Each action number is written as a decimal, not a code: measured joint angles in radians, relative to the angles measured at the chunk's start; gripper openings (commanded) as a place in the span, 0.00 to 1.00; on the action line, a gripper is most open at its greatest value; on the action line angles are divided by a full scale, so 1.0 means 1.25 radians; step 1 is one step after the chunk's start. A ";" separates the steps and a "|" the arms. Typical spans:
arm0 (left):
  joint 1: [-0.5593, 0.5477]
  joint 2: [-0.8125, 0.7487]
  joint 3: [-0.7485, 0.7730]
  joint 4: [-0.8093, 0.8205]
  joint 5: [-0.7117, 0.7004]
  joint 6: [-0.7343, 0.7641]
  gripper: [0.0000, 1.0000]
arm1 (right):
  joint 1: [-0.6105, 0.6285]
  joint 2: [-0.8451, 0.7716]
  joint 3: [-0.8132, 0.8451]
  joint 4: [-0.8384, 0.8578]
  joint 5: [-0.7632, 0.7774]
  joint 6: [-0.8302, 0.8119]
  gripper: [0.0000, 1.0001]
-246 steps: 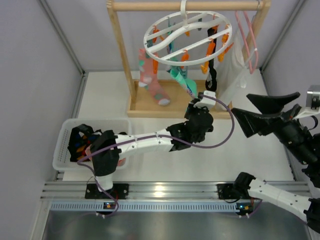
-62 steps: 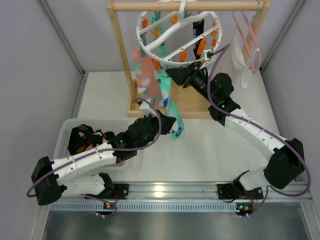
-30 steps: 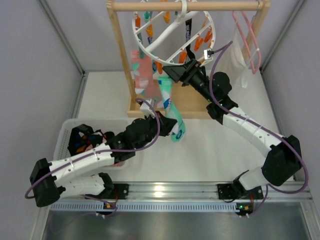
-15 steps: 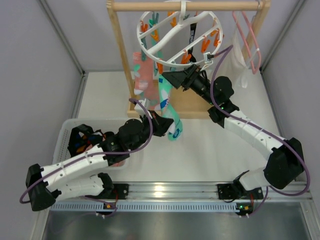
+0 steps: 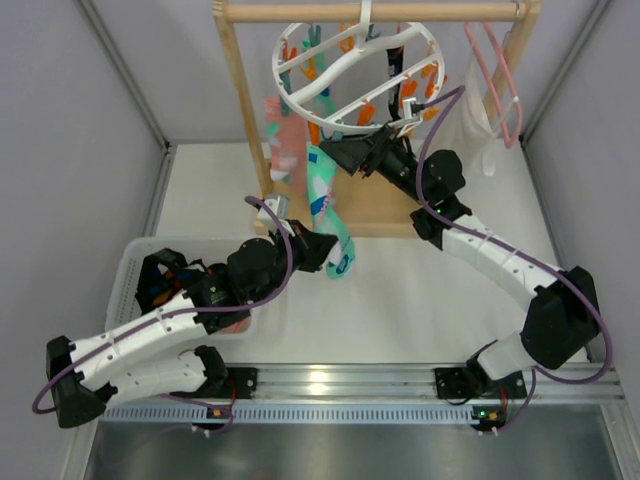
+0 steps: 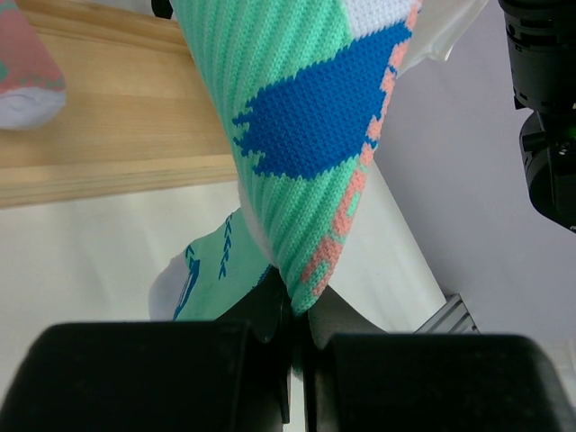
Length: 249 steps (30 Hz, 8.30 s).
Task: Remove the socks clipped to the hanger
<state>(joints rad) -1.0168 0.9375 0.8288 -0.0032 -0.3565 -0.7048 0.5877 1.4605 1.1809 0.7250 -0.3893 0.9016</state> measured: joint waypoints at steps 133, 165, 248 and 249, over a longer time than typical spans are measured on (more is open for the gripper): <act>0.042 0.077 -0.068 0.025 0.060 0.060 0.00 | -0.044 -0.043 0.041 -0.238 0.015 -0.090 0.40; 0.038 0.068 -0.019 -0.041 0.074 0.039 0.00 | -0.072 -0.042 -0.047 -0.050 -0.059 -0.041 0.63; 0.056 0.114 0.052 -0.077 0.099 0.106 0.00 | -0.039 -0.019 0.016 -0.028 -0.099 -0.127 0.45; 0.056 0.114 0.053 -0.077 0.100 0.106 0.00 | -0.038 -0.019 0.022 -0.040 -0.094 -0.133 0.45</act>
<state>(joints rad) -0.9470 1.0798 0.8951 -0.0998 -0.2314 -0.5720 0.5407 1.4372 1.2087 0.6746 -0.5064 0.7349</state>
